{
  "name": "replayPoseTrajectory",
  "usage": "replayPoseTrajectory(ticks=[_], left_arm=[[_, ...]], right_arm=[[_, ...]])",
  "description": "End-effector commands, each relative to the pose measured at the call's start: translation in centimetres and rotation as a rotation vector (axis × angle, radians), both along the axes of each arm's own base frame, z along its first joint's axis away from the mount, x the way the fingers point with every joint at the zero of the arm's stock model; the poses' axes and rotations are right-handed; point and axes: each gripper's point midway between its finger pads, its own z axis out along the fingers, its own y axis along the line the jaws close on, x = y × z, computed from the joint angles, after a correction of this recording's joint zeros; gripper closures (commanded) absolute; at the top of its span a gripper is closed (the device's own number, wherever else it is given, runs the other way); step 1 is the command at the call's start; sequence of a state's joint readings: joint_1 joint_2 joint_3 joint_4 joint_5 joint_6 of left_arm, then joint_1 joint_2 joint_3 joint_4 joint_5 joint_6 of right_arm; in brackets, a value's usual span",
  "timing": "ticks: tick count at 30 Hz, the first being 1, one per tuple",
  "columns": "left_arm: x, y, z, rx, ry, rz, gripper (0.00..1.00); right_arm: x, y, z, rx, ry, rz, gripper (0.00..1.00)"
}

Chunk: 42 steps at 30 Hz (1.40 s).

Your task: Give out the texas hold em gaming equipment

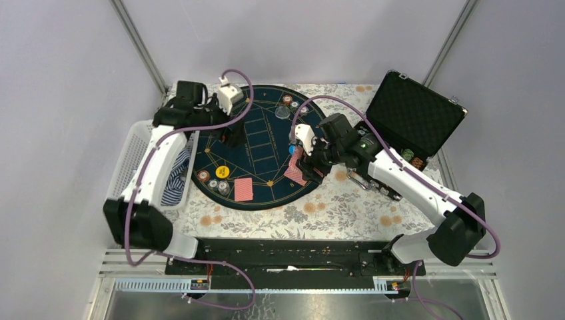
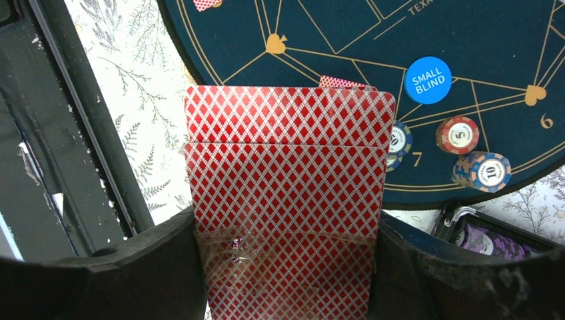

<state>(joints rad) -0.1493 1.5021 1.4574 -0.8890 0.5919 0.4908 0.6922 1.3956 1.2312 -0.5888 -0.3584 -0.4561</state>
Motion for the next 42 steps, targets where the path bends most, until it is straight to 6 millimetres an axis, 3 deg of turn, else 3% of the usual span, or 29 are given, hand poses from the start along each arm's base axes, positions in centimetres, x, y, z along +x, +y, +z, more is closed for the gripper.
replayPoseTrajectory(ticks=[1, 4, 7, 12, 18, 23, 26, 37, 42], left_arm=[[0.0, -2.3, 7.5, -0.286, -0.094, 0.129, 0.01], [-1.5, -4.0, 10.0, -0.411, -0.060, 0.073, 0.01], [-4.1, -6.9, 10.8, -0.557, 0.142, 0.008, 0.01], [-7.7, -11.3, 8.7, -0.666, 0.368, -0.058, 0.01], [-9.3, -15.0, 7.1, -0.658, 0.486, -0.109, 0.08], [-8.5, -15.8, 5.7, -0.651, 0.523, -0.084, 0.22], [-8.2, -16.1, 5.1, -0.644, 0.546, -0.077, 0.35], [-8.1, -15.7, 4.4, -0.633, 0.541, -0.055, 0.75], [-8.7, -15.2, 4.7, -0.637, 0.516, -0.058, 0.81]], right_arm=[[0.4, 1.1, 4.3, 0.089, -0.077, 0.015, 0.96], [0.6, 1.2, 4.6, 0.087, -0.083, 0.022, 0.96], [0.7, 1.4, 4.8, 0.091, -0.085, 0.028, 0.96], [0.8, 2.0, 4.9, 0.104, -0.075, 0.045, 0.96], [0.9, 2.2, 4.7, 0.093, -0.065, 0.053, 0.96], [0.8, 2.3, 4.7, 0.086, -0.068, 0.056, 0.96], [0.8, 2.3, 4.8, 0.090, -0.072, 0.056, 0.96], [0.8, 2.0, 5.0, 0.085, -0.090, 0.046, 0.96], [0.6, 1.7, 4.7, 0.080, -0.089, 0.044, 0.96]])
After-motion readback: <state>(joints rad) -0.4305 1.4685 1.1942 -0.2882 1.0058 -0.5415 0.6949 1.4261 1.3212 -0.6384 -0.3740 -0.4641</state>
